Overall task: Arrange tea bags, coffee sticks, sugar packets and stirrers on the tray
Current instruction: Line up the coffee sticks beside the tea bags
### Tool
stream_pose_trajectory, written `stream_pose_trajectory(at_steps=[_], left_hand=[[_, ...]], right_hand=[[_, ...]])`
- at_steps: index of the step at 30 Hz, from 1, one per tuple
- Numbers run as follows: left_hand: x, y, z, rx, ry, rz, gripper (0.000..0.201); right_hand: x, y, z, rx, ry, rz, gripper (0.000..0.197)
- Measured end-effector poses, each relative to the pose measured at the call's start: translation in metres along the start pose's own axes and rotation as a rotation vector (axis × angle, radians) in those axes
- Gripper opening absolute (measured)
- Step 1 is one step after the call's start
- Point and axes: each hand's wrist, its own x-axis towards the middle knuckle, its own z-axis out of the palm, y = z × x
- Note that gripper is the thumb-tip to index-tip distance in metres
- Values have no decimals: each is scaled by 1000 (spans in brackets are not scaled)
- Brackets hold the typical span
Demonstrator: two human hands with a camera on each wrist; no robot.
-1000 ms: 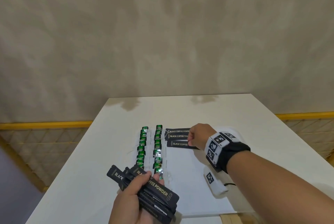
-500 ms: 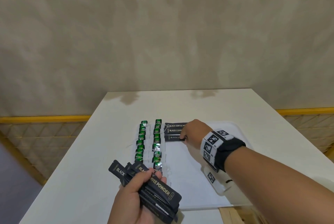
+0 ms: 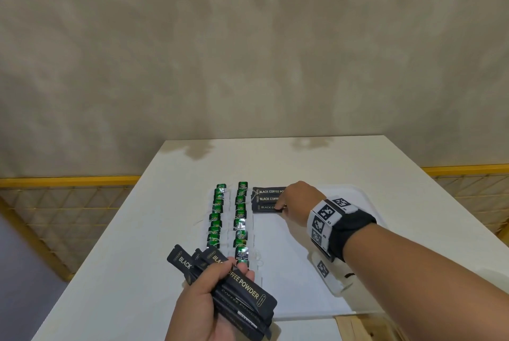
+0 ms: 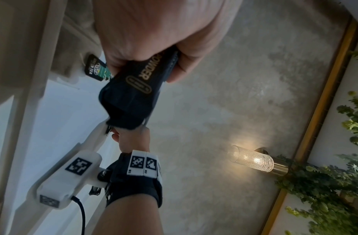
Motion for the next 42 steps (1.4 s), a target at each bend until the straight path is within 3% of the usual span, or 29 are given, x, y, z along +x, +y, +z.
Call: stream_pose_trajectory(at_steps=[5, 9, 11, 14, 17, 22, 25, 27, 29, 32, 37, 40, 42], left_hand=[[-2, 4, -1, 4, -19, 29, 9], [-3, 5, 2, 43, -4, 47, 8], [2, 2, 2, 63, -8, 41, 9], [10, -3, 0, 89, -24, 51, 25], [14, -8, 0, 105, -25, 60, 50], [11, -14, -2, 195, -29, 13, 37], [11, -11, 2, 297, 45, 11, 3], [16, -5, 3, 343, 115, -1, 11], [20, -1, 1, 373, 126, 27, 6], [25, 2, -4, 398, 123, 48, 6], [32, 4, -5, 428, 107, -30, 6], [31, 2, -7, 385, 82, -18, 2], [27, -1, -10, 310, 65, 33, 14]], right_hand=[[-13, 10, -23, 166, 136, 77, 38], [-38, 17, -45, 279, 195, 95, 29], [-58, 9, -52, 350, 164, 53, 19], [-89, -9, -55, 411, 8, -55, 8], [-99, -18, -45, 291, -83, -99, 24], [-75, -18, -24, 12, -211, -29, 52], [-60, -22, -16, -88, -207, 31, 50], [-54, -24, -10, -121, -220, 39, 48], [-50, -21, -4, -129, -227, 29, 47], [-46, -15, 1, -110, -240, 14, 50], [-46, -24, 0, -194, -233, 81, 43], [-56, -22, -18, -60, -217, 47, 50], [-66, -22, -36, 106, -184, -17, 50]])
